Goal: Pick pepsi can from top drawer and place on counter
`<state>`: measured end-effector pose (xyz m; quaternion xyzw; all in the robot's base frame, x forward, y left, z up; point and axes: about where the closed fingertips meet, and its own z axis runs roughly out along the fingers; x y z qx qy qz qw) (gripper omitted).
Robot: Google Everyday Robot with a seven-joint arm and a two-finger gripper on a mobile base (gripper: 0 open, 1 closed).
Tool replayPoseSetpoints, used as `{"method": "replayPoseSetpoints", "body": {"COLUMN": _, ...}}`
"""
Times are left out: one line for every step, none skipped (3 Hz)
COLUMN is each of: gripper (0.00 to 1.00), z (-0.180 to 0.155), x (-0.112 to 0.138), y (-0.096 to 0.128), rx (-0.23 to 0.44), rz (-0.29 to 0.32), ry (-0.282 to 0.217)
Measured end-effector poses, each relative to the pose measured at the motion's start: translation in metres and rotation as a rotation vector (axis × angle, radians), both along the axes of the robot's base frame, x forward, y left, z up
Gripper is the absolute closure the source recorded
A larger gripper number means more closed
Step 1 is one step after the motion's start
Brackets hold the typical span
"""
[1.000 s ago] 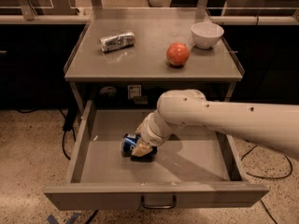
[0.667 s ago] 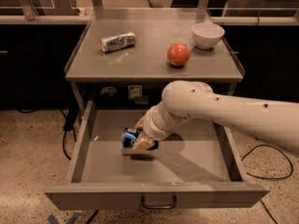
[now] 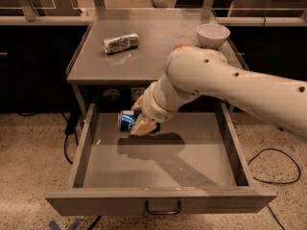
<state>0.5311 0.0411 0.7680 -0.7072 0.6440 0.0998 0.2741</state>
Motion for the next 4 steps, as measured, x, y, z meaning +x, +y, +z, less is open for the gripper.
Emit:
{"method": "replayPoseSetpoints", "body": {"gripper": 1.00, "z": 0.039, "x": 0.005, "y": 0.008, "rx": -0.014, "rz": 0.029, "ry": -0.036}}
{"method": "replayPoseSetpoints", "body": {"gripper": 1.00, "z": 0.073, "x": 0.009, "y": 0.018, "rx": -0.038, "rz": 0.043, "ry": -0.067}}
{"method": "replayPoseSetpoints", "body": {"gripper": 1.00, "z": 0.073, "x": 0.009, "y": 0.018, "rx": -0.038, "rz": 0.043, "ry": -0.067}}
{"method": "replayPoseSetpoints", "body": {"gripper": 1.00, "z": 0.109, "x": 0.018, "y": 0.019, "rx": -0.022, "rz": 0.070, "ry": -0.126}}
